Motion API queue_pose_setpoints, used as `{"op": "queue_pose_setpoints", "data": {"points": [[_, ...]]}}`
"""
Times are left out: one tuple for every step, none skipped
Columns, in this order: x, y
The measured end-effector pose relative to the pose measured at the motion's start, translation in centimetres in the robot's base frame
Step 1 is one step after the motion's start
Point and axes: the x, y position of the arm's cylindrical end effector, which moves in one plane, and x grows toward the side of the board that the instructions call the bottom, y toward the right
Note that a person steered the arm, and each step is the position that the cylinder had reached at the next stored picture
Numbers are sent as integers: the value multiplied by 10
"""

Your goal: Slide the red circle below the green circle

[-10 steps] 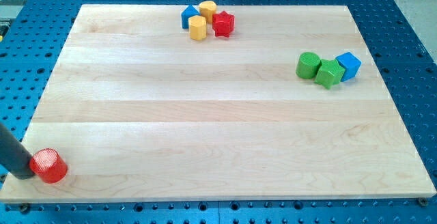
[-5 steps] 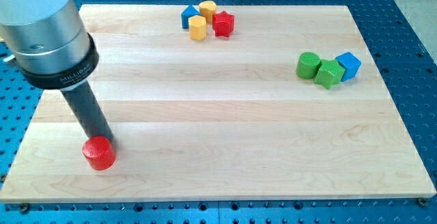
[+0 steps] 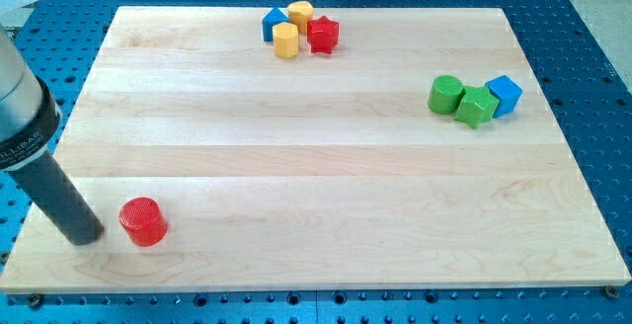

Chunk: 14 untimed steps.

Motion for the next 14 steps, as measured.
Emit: {"op": "queue_pose_setpoints", "data": {"points": [[10,-4],[32,5],[-5,100],[-23,144],[2,98],[-22,111],[-57,149],[-52,91],[-55,56],[-84,52],[-92,181],[-88,265],[-70,224],[-79,253]]}}
